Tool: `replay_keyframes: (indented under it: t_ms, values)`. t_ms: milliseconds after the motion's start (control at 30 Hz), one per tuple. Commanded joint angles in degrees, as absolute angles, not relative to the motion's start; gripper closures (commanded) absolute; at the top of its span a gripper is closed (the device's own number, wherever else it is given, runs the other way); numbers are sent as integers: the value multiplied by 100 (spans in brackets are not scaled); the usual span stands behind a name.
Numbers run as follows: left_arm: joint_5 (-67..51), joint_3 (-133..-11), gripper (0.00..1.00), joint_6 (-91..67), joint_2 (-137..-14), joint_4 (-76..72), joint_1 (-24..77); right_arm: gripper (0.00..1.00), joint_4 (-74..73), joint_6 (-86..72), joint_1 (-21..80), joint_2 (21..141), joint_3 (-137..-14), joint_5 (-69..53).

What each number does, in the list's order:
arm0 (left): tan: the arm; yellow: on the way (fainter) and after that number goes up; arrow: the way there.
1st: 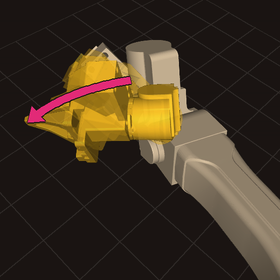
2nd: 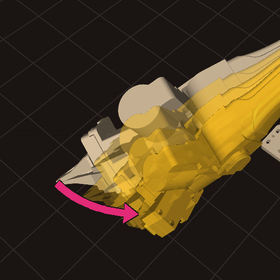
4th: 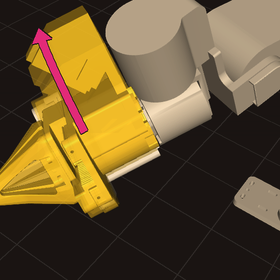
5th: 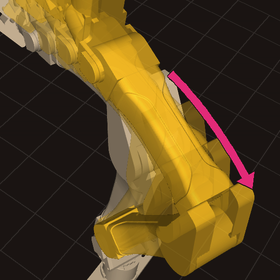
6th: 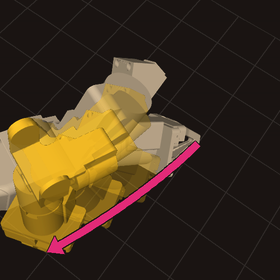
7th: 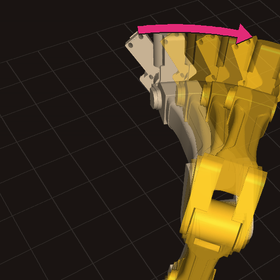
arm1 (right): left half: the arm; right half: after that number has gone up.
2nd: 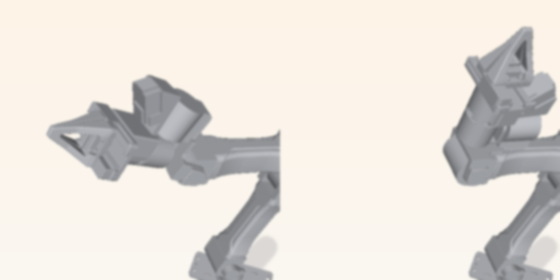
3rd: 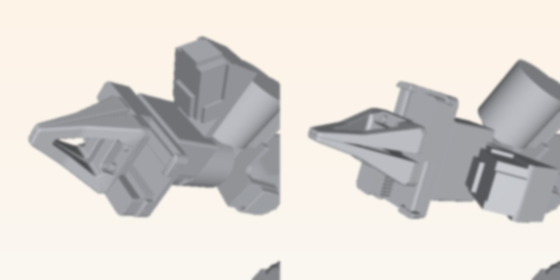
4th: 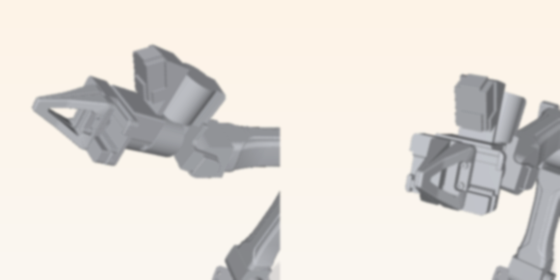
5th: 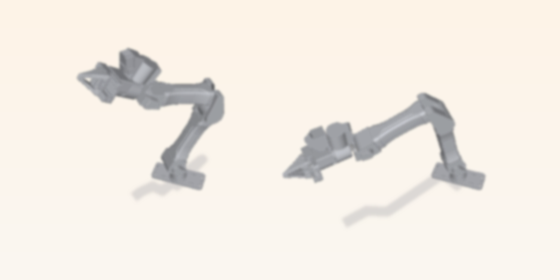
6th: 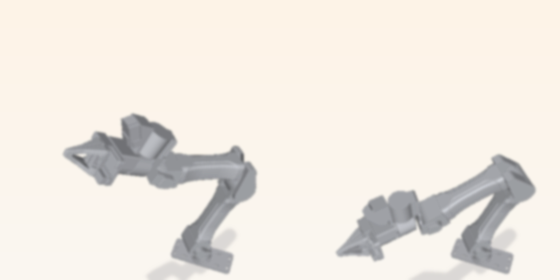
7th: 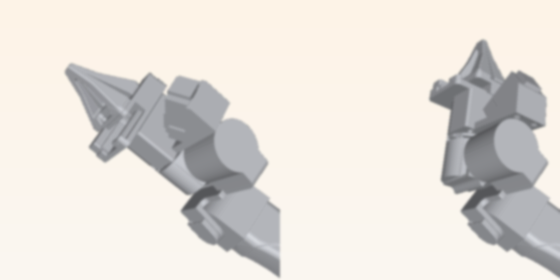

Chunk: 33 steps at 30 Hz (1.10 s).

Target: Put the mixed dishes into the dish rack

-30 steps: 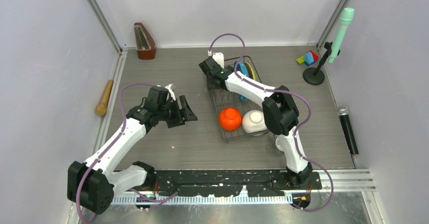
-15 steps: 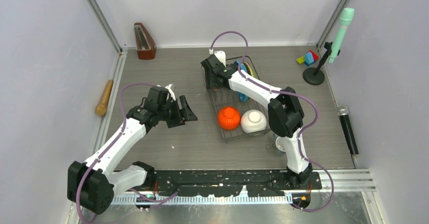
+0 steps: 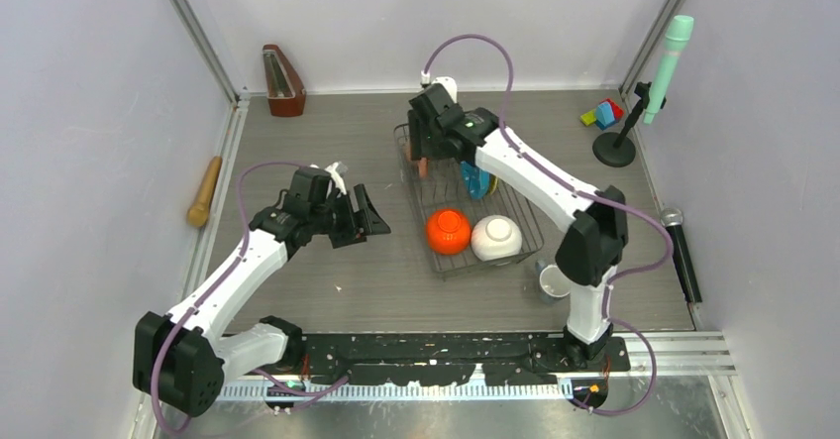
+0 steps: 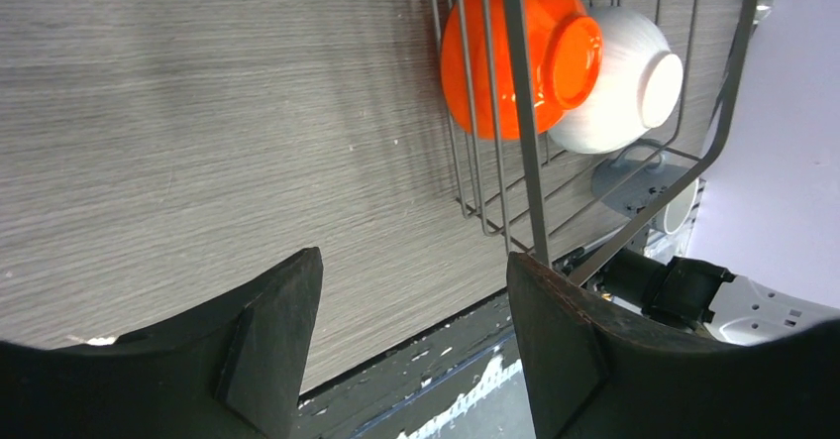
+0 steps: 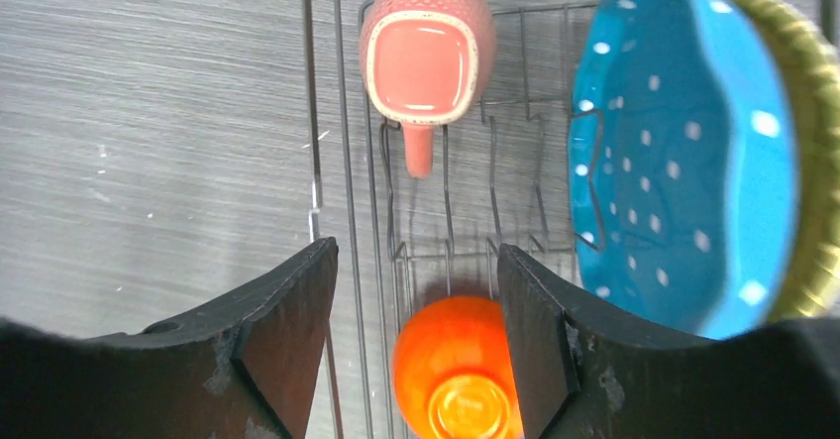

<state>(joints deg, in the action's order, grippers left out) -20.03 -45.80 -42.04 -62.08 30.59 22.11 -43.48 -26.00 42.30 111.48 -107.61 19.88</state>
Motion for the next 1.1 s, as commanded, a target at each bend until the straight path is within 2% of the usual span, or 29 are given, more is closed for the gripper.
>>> replay_keyframes:
  t_ms: [0, 333, 567, 700, 767, 833, 867, 967, 1067]
  values:
    - [-2342, -4513, 29, -4390, -6368, 2414, 2239, 33, -4886, -2479, 4261, 10027, -10617, 1972]
    - [-1798, -5022, 23, -4704, -7360, 1726, 3080, 33, -6244, -2996, 3986, 7803, -8982, 2107]
    - [-1605, -5262, 29, -5062, -8131, 1198, 3180, 37, -6943, -3690, 3349, 6138, -7659, 2017]
    - [-1534, -5335, 42, -5196, -8454, 942, 3233, 43, -7258, -4363, 3080, 5451, -6936, 2152]
    - [-1415, -5293, 49, -5319, -8543, 818, 3234, 51, -7422, -5044, 3027, 5143, -6640, 2533]
    - [-1308, -5249, 58, -5420, -8575, 667, 3227, 53, -7531, -5423, 2979, 4904, -6370, 2730]
    - [-1244, -5258, 66, -5449, -8590, 650, 3226, 53, -7575, -5550, 2951, 4812, -6224, 2776]
    - [-1076, -5341, 99, -5451, -8617, 750, 3198, 50, -7706, -6171, 2908, 4758, -5949, 2776]
    - [-959, -5441, 100, -5388, -8607, 1000, 3067, 49, -7869, -6727, 2887, 4752, -5635, 2743]
